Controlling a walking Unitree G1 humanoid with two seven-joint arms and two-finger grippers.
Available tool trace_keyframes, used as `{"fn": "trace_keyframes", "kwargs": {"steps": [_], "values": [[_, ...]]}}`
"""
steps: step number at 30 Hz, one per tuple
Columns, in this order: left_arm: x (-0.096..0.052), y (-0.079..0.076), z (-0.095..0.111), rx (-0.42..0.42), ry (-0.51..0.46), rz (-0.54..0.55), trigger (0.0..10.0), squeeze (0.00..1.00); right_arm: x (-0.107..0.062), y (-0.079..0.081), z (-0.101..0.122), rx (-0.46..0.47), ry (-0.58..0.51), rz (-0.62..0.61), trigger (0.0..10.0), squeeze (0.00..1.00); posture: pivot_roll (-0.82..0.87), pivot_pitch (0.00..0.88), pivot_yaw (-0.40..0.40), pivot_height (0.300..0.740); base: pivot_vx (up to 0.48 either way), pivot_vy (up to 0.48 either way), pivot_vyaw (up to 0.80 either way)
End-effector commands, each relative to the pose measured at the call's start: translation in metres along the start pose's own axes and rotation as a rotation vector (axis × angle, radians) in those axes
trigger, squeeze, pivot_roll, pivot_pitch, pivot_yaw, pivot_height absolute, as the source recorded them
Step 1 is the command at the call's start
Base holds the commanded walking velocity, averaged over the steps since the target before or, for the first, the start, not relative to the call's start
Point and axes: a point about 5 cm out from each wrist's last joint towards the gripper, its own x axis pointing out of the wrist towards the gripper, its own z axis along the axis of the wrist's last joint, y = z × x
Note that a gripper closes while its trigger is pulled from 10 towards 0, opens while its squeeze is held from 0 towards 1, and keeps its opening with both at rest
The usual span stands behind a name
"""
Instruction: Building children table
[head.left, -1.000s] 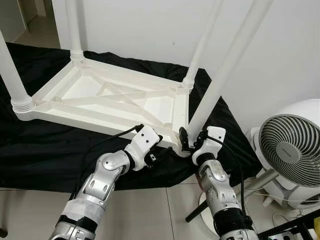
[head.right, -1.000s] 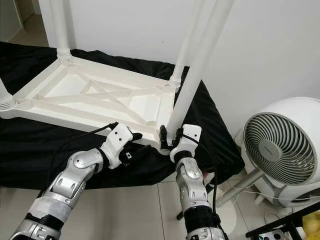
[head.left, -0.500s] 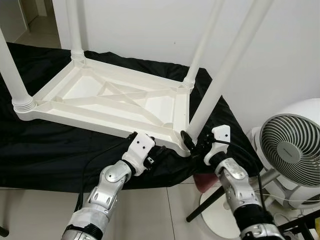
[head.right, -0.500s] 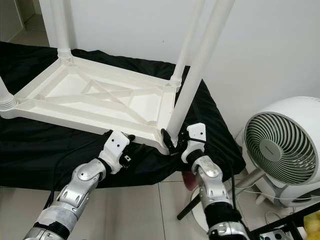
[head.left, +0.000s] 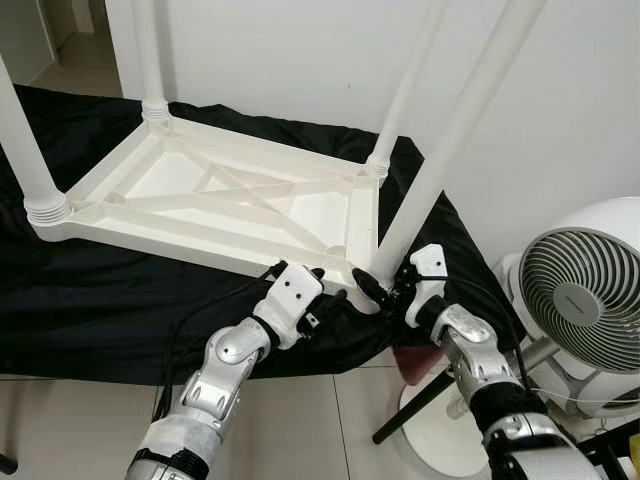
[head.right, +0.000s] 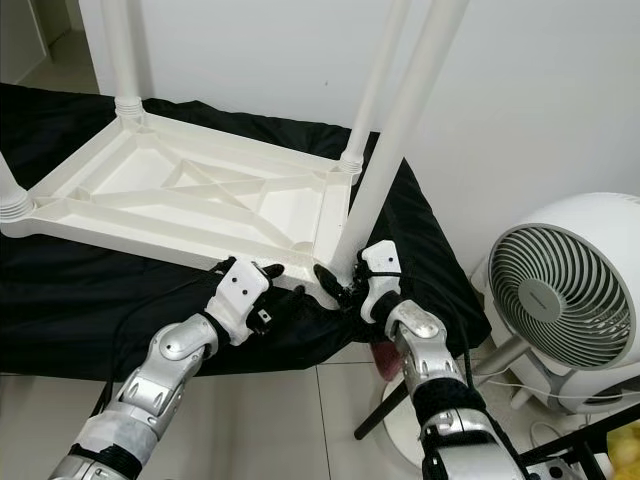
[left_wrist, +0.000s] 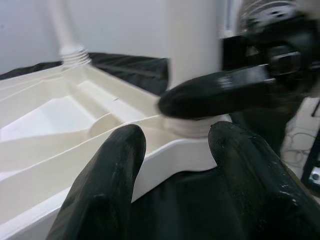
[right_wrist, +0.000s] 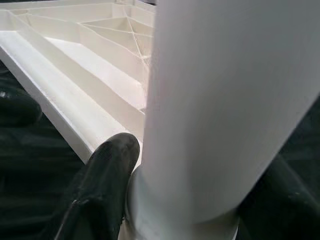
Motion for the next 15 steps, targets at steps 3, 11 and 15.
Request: {"fn": "trace_keyframes", "kwargs": {"steps": [3,11,15], "values": [[0.002,-0.013,0.001,-0.003,0.003,-0.072,10.0,0.0,-0.001,-0.001,-0.008,0.015,0.043,0.012,0.0,0.0,0.11,0.0,-0.148,0.74,0.0,0.0,0.0],[0.0,-0.021,0.002,-0.011,0.006,-0.11,10.0,0.0,-0.004,-0.003,-0.013,0.054,0.052,-0.038,10.0,0.0,0.11,0.0,-0.159,0.74,0.0,0.0,0.0],[-0.002,-0.022,0.001,-0.02,0.014,-0.115,10.0,0.0,-0.005,-0.002,-0.02,0.09,0.084,-0.142,10.0,0.0,0.12,0.0,-0.166,0.74,0.0,0.0,0.0]]}}
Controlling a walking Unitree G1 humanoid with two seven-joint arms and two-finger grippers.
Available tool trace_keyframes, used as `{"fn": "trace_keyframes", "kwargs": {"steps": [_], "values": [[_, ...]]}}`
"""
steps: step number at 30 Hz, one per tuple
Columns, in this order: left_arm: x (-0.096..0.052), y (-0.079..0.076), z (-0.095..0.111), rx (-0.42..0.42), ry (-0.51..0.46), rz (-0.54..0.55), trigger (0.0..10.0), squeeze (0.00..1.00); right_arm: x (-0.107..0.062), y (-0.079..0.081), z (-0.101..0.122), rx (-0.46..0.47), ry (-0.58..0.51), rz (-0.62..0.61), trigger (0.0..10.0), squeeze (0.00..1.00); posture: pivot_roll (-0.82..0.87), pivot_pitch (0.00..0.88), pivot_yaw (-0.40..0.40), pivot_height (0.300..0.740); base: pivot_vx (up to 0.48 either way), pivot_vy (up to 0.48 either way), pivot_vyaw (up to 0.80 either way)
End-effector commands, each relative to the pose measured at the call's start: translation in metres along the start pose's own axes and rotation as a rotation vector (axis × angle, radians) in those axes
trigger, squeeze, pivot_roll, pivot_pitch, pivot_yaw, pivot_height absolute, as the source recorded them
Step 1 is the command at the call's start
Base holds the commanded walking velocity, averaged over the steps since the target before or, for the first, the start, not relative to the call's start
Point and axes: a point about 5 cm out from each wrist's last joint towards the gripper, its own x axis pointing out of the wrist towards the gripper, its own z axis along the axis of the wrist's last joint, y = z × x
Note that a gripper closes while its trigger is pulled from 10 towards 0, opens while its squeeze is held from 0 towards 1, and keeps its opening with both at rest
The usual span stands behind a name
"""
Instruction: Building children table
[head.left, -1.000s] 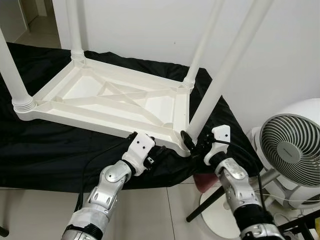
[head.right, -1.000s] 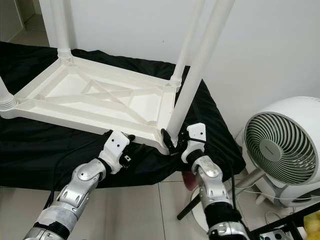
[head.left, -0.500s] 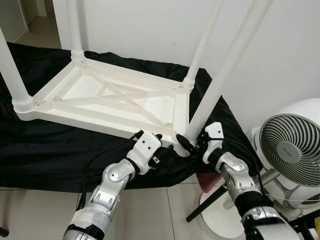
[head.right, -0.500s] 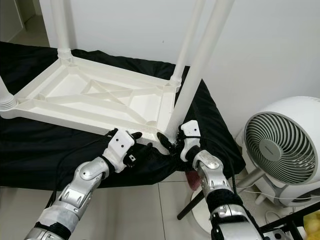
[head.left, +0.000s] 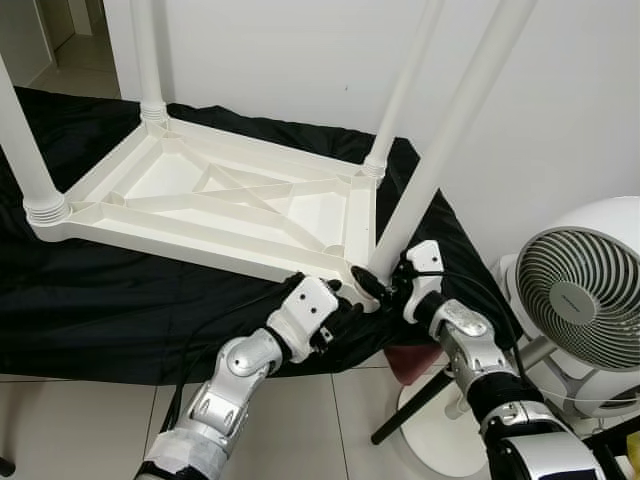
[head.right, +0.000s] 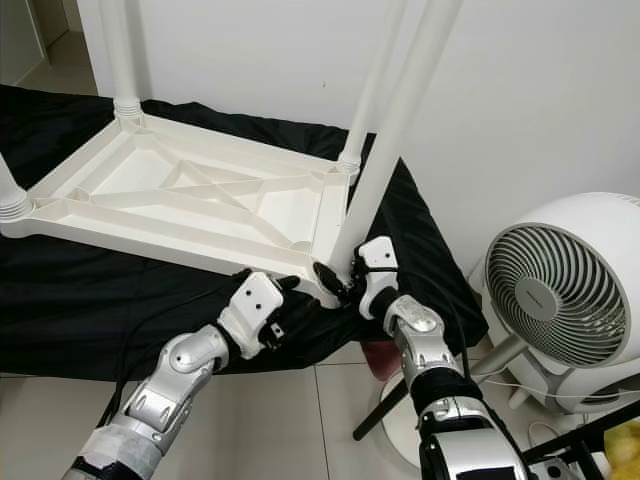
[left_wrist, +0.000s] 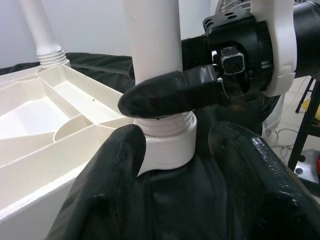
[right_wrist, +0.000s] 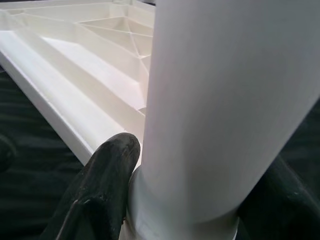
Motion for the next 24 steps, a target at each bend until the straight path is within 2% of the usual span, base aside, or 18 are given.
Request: {"fn": "trace_keyframes", "kwargs": {"steps": [1,5,7,8,9,10,11,13,14,15,22,23,24], "values": [[0.0,-0.008,0.0,-0.005,0.007,-0.08,10.0,0.0,-0.006,0.004,-0.016,0.1,0.053,-0.109,10.0,0.0,0.12,0.0,-0.17,0.74,0.0,0.0,0.0],[-0.003,-0.007,-0.001,-0.009,0.016,-0.079,10.0,0.0,-0.002,0.019,-0.014,0.17,0.001,-0.153,10.0,0.0,0.11,0.0,-0.171,0.74,0.0,0.0,0.0],[-0.004,-0.006,-0.001,-0.021,0.02,-0.079,10.0,0.0,-0.001,0.026,-0.015,0.198,-0.011,-0.248,10.0,0.0,0.11,0.0,-0.175,0.74,0.0,0.0,0.0],[-0.004,-0.006,-0.002,-0.024,0.021,-0.078,10.0,0.0,-0.002,0.028,-0.018,0.211,0.006,-0.334,10.0,0.0,0.11,0.0,-0.176,0.74,0.0,0.0,0.0],[-0.004,-0.006,-0.002,-0.024,0.021,-0.078,10.0,0.0,-0.002,0.028,-0.018,0.211,0.006,-0.334,10.0,0.0,0.11,0.0,-0.176,0.74,0.0,0.0,0.0],[-0.005,-0.006,-0.002,-0.026,0.022,-0.076,10.0,0.0,-0.005,0.03,-0.021,0.232,0.023,-0.443,10.0,0.0,0.11,0.0,-0.182,0.74,0.0,0.0,0.0],[-0.005,-0.006,-0.002,-0.026,0.022,-0.076,10.0,0.0,-0.005,0.03,-0.021,0.232,0.023,-0.443,10.0,0.0,0.11,0.0,-0.182,0.74,0.0,0.0,0.0],[-0.005,-0.004,-0.002,-0.027,0.028,-0.074,10.0,0.0,-0.011,0.038,-0.027,0.242,0.057,-0.579,10.0,0.0,0.11,0.0,-0.183,0.74,0.0,0.0,0.0],[-0.005,-0.004,-0.002,-0.027,0.028,-0.074,10.0,0.0,-0.011,0.038,-0.027,0.242,0.057,-0.579,10.0,0.0,0.11,0.0,-0.183,0.74,0.0,0.0,0.0],[-0.006,-0.002,-0.004,-0.029,0.034,-0.072,10.0,0.0,-0.011,0.044,-0.027,0.259,0.061,-0.612,10.0,0.0,0.11,0.0,-0.184,0.74,0.0,0.0,0.0],[-0.006,-0.003,-0.004,-0.03,0.04,-0.082,10.0,0.0,-0.01,0.049,-0.023,0.285,0.05,-0.566,10.0,0.0,0.11,0.0,-0.18,0.74,0.0,0.0,0.0],[-0.006,-0.003,-0.004,-0.03,0.04,-0.086,10.0,0.0,-0.01,0.047,-0.021,0.281,0.034,-0.556,10.0,0.13,0.1,0.0,-0.177,0.74,0.0,0.0,0.0],[-0.006,-0.003,-0.004,-0.03,0.04,-0.086,10.0,0.0,-0.01,0.047,-0.021,0.281,0.034,-0.556,10.0,0.13,0.1,0.0,-0.177,0.74,0.0,0.0,0.0]]}}
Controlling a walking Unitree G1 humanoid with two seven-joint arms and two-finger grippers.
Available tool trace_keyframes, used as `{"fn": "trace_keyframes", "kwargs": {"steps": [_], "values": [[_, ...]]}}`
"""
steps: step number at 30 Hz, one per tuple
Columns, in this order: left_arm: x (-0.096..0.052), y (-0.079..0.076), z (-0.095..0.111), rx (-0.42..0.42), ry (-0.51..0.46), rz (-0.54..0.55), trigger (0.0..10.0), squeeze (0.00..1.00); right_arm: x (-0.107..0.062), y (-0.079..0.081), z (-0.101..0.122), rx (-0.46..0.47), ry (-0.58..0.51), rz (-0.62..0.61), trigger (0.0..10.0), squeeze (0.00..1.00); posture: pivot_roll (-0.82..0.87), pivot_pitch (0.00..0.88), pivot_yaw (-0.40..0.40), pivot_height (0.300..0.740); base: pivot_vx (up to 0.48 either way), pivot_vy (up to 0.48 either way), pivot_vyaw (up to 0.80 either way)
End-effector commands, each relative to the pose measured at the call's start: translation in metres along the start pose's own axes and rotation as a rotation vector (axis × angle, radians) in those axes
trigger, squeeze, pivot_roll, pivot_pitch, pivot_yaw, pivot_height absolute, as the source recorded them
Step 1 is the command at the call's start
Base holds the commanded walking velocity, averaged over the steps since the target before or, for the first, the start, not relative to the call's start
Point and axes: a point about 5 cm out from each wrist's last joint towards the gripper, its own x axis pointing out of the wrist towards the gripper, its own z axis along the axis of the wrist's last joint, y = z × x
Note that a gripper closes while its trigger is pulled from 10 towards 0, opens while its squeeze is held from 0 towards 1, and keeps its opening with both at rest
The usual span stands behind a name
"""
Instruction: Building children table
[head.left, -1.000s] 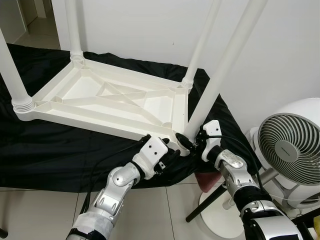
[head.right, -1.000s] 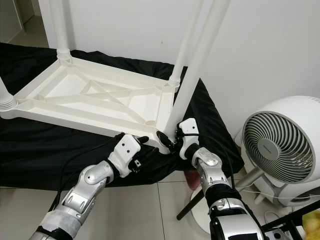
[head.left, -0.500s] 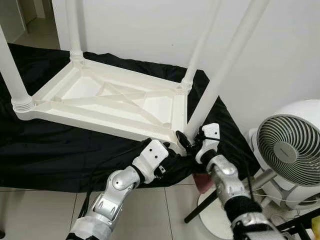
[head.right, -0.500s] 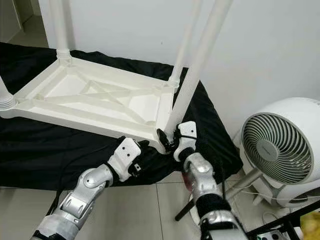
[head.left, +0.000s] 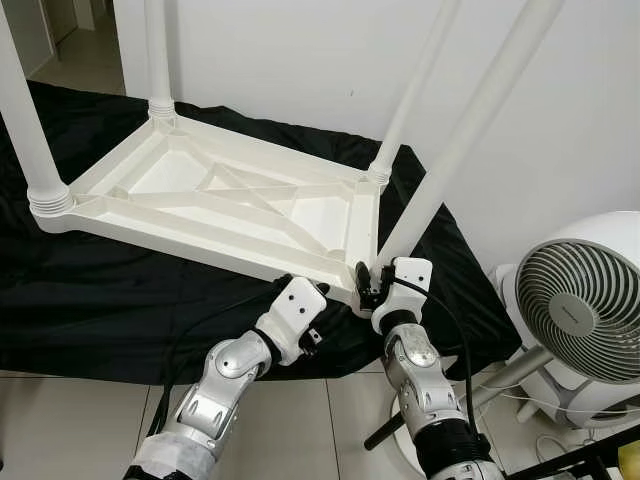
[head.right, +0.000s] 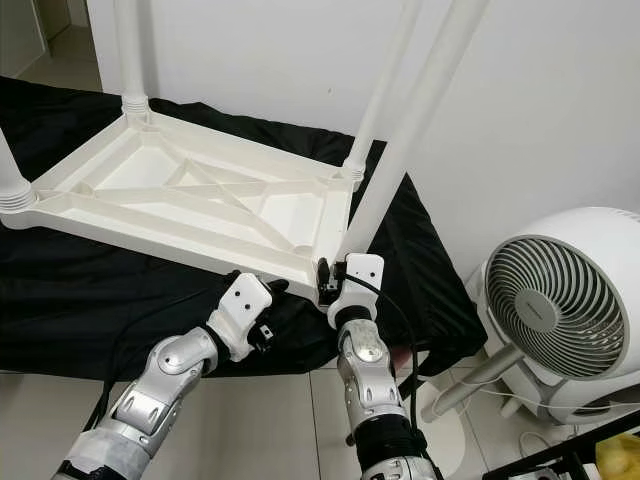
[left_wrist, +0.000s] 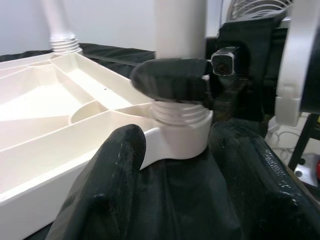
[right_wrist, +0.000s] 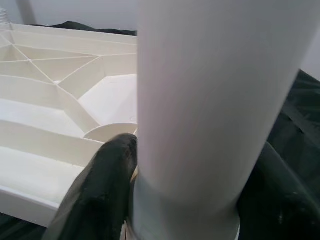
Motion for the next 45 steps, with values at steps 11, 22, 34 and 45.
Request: {"fn": "trace_keyframes", "kwargs": {"steps": [11,22,34,45], "values": [[0.003,-0.002,0.001,-0.01,0.006,-0.082,10.0,0.0,0.0,-0.026,0.006,-0.01,0.011,0.107,10.0,0.71,0.1,0.0,-0.177,0.74,0.0,0.0,0.0],[0.003,-0.004,0.001,-0.009,0.012,-0.109,10.0,0.0,0.014,-0.032,0.023,-0.12,0.016,0.443,10.0,0.0,0.1,0.0,-0.17,0.74,0.0,0.0,0.0],[0.006,-0.004,0.005,-0.001,0.004,-0.116,10.0,0.0,0.031,-0.025,0.015,-0.179,0.122,0.634,0.0,0.0,0.12,0.0,-0.171,0.74,0.0,0.0,0.0],[0.006,-0.003,0.005,-0.004,0.003,-0.106,10.0,0.0,0.027,-0.05,0.001,-0.144,0.19,0.539,0.0,0.0,0.12,0.0,-0.178,0.74,0.0,0.0,0.0]]}}
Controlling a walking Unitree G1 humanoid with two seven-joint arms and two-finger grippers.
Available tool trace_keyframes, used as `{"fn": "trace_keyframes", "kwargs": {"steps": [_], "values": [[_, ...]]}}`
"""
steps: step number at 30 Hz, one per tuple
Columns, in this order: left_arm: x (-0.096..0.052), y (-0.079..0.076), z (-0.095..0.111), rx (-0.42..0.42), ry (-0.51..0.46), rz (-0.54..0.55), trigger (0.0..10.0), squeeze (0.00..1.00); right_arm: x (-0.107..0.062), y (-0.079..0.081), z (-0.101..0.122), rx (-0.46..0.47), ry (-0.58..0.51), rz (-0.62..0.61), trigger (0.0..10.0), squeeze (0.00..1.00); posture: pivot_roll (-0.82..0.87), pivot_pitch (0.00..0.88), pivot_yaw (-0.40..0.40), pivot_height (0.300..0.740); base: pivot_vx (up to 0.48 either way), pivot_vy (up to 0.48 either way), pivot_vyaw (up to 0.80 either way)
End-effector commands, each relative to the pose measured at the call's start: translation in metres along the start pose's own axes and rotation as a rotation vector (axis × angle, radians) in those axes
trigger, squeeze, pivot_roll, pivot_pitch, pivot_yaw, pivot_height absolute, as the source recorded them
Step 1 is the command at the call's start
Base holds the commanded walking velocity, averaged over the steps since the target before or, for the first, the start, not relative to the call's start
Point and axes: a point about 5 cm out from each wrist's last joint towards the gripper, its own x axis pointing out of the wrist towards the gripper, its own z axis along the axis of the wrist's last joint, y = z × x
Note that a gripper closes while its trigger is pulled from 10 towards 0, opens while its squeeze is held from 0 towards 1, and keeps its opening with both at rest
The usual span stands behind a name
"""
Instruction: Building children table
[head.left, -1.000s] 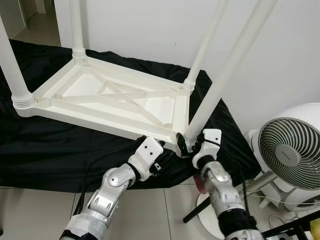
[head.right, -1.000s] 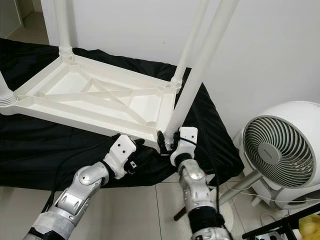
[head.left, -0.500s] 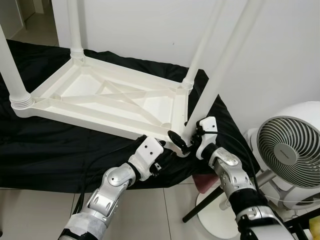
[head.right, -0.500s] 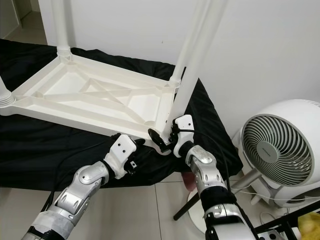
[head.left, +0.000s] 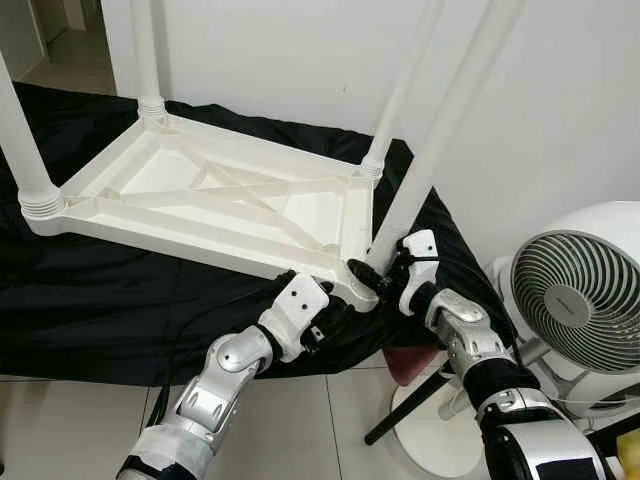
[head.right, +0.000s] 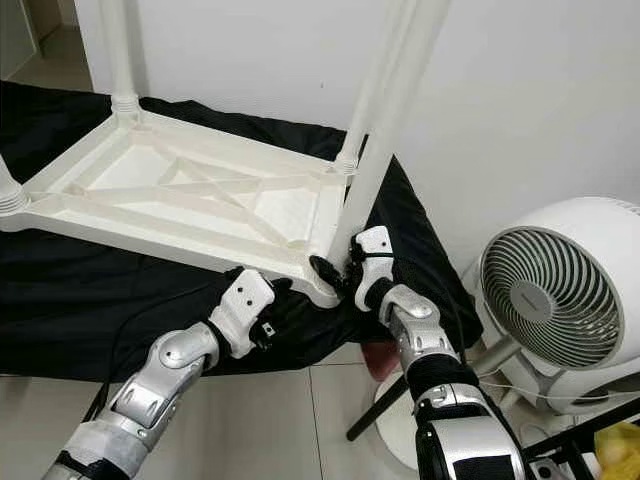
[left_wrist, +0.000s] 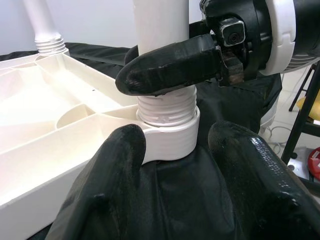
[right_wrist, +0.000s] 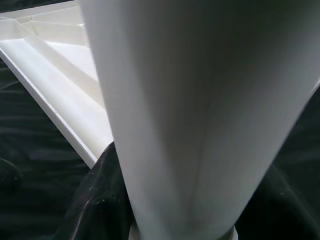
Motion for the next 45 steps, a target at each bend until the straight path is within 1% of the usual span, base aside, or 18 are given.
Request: {"fn": "trace_keyframes", "kwargs": {"steps": [1,2,3,7,13,14,16,18,22,23,26,27,28,30,35,36,37,45], "values": [[0.003,-0.007,0.002,-0.004,0.001,-0.084,10.0,0.0,-0.011,-0.003,-0.022,0.038,0.086,-0.045,5.7,0.0,0.11,0.0,-0.174,0.74,0.0,0.0,0.0],[0.003,-0.007,0.002,-0.004,0.001,-0.084,10.0,0.0,-0.011,-0.003,-0.022,0.038,0.086,-0.045,5.7,0.0,0.11,0.0,-0.174,0.74,0.0,0.0,0.0],[0.003,-0.007,0.002,-0.007,0.002,-0.086,10.0,0.0,-0.012,-0.003,-0.025,0.049,0.088,-0.067,10.0,0.0,0.11,0.0,-0.172,0.74,0.0,0.0,0.0],[0.002,-0.007,0.002,-0.01,0.003,-0.088,10.0,0.0,-0.011,-0.002,-0.025,0.055,0.076,-0.104,10.0,0.0,0.1,0.0,-0.169,0.74,0.0,0.0,0.0],[0.001,-0.007,0.001,-0.014,0.007,-0.09,10.0,0.0,-0.008,-0.001,-0.024,0.089,0.067,-0.253,10.0,0.0,0.09,0.0,-0.17,0.74,0.0,0.0,0.0],[0.001,-0.007,0.001,-0.014,0.007,-0.09,10.0,0.0,-0.008,-0.001,-0.024,0.089,0.067,-0.253,10.0,0.0,0.09,0.0,-0.17,0.74,0.0,0.0,0.0],[0.001,-0.008,0.0,-0.017,0.009,-0.092,10.0,0.0,-0.007,0.001,-0.025,0.141,0.061,-0.384,10.0,0.0,0.09,0.002,-0.17,0.74,0.0,0.0,0.0],[0.001,-0.008,0.0,-0.02,0.01,-0.094,10.0,0.0,-0.007,0.005,-0.025,0.167,0.059,-0.471,10.0,0.0,0.09,0.003,-0.169,0.74,0.0,0.0,0.0],[0.001,-0.009,0.0,-0.022,0.012,-0.098,10.0,0.0,-0.007,0.013,-0.026,0.175,0.044,-0.622,10.0,0.0,0.09,0.0,-0.17,0.74,0.0,0.0,0.0],[0.001,-0.009,0.0,-0.022,0.012,-0.098,10.0,0.0,-0.007,0.013,-0.026,0.175,0.044,-0.622,10.0,0.0,0.09,0.0,-0.17,0.74,0.0,0.0,0.0],[0.001,-0.009,0.0,-0.021,0.014,-0.103,10.0,0.0,-0.007,0.031,-0.029,0.233,0.047,-0.719,10.0,0.0,0.09,0.0,-0.17,0.74,0.0,0.0,0.0],[0.001,-0.009,0.0,-0.021,0.014,-0.103,10.0,0.0,-0.007,0.031,-0.029,0.233,0.047,-0.719,10.0,0.0,0.09,0.0,-0.17,0.74,0.0,0.0,0.0],[0.001,-0.009,0.0,-0.02,0.014,-0.105,10.0,0.0,-0.006,0.04,-0.028,0.244,0.042,-0.721,10.0,0.0,0.09,0.0,-0.171,0.74,0.0,0.0,0.0],[0.001,-0.009,0.0,-0.021,0.013,-0.107,10.0,0.0,0.0,0.054,-0.026,0.262,0.039,-0.654,10.0,0.0,0.09,0.0,-0.171,0.74,0.0,0.0,0.0],[0.001,-0.011,0.0,-0.02,0.014,-0.12,10.0,0.0,-0.004,0.05,-0.019,0.241,0.013,-0.669,10.0,0.0,0.09,0.0,-0.168,0.74,0.0,0.0,0.0],[0.001,-0.012,0.0,-0.018,0.016,-0.126,10.0,0.0,-0.004,0.051,-0.019,0.238,0.011,-0.662,10.0,0.3,0.09,0.0,-0.171,0.74,0.0,0.0,0.0],[0.0,-0.012,-0.001,-0.021,0.017,-0.129,10.0,0.0,-0.004,0.052,-0.017,0.236,-0.008,-0.641,10.0,1.0,0.09,0.0,-0.171,0.74,0.0,0.0,0.0],[-0.002,-0.011,-0.002,-0.028,0.019,-0.14,10.0,0.0,-0.006,0.053,-0.006,0.212,-0.058,-0.606,10.0,1.0,0.09,0.0,-0.174,0.74,0.0,0.0,0.0]]}}
